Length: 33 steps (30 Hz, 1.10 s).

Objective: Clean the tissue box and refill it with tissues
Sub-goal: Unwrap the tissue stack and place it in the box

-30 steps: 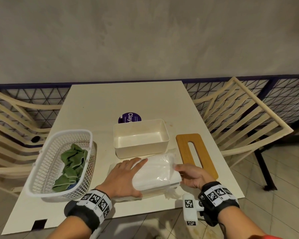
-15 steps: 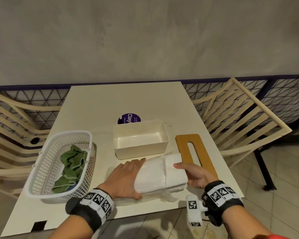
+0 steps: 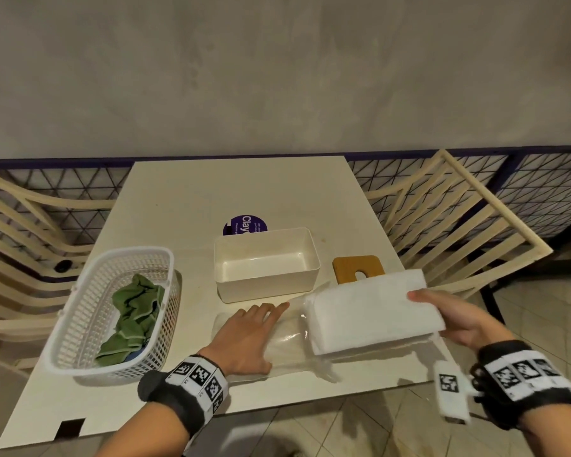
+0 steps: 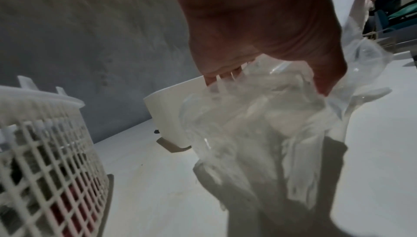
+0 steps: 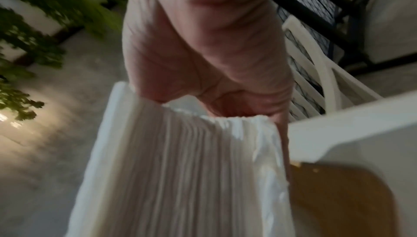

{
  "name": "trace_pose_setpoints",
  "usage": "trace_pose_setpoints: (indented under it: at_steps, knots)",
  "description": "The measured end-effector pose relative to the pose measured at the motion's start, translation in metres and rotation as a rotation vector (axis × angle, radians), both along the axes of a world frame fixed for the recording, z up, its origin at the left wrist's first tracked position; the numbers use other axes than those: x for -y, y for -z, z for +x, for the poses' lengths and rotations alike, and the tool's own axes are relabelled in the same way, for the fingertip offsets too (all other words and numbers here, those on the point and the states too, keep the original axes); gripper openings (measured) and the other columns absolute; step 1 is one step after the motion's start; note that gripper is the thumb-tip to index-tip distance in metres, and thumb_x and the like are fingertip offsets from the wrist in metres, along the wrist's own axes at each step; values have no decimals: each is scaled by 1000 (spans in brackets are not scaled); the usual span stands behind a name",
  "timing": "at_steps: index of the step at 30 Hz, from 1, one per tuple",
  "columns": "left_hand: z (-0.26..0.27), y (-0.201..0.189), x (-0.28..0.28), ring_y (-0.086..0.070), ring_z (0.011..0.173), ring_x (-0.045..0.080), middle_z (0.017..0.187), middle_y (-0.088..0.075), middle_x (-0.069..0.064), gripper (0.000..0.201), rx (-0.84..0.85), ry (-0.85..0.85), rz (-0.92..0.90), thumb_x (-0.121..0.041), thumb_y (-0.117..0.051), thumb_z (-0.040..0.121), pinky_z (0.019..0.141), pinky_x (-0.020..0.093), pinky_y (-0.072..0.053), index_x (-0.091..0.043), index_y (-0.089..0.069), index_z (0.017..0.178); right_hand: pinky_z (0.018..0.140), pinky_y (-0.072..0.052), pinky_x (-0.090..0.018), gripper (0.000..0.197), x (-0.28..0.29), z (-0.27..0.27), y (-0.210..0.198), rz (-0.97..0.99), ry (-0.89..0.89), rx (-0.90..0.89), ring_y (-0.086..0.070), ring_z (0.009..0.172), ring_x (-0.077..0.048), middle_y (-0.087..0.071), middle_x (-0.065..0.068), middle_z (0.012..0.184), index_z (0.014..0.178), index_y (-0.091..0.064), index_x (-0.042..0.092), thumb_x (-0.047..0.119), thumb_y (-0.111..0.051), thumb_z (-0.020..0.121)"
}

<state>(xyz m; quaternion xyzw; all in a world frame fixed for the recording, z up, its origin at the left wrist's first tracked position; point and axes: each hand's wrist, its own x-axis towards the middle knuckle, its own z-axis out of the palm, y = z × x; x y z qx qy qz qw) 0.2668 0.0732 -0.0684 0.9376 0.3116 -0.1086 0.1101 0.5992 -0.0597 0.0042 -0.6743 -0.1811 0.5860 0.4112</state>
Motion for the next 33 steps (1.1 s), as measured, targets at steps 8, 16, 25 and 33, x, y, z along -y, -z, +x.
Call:
trace_pose_setpoints:
  at_steps: [8, 16, 25, 33]
  knots:
    - [8, -3, -1, -28, 136, 26, 154, -21, 6, 125, -44, 53, -41, -66, -69, 55, 112, 39, -22, -36, 14, 145, 81, -49, -37, 104, 6, 18, -92, 44, -39, 237, -66, 96, -27, -71, -11, 105, 111, -60, 7, 42, -91, 18]
    - [8, -40, -8, -37, 133, 18, 150, -33, 4, 65, 407, -210, -344, -53, -40, 90, 107, 27, -31, -23, -22, 146, 71, -56, -32, 45, -21, -34, -187, 290, -86, 199, -72, 77, -14, -73, -7, 100, 105, -61, 16, 37, -73, 67]
    - [16, -112, -34, -64, 97, 35, 108, -67, 19, 58, 1505, -676, -1287, -50, -70, 70, 80, 43, -57, -11, -62, 111, 53, -60, -34, 76, -81, -79, -183, 439, -62, -292, -71, 86, -27, -73, -14, 99, 107, -63, 12, 14, -93, 37]
    - [-17, -119, -89, -49, 49, 15, 59, -54, 3, 80, 1157, -916, -1210, -85, -34, 67, 46, 20, -39, -11, -57, 86, 75, -54, -47, 38, -128, -79, -99, 152, 3, -227, -71, 82, -28, -71, -19, 97, 102, -61, 5, 12, -73, 66]
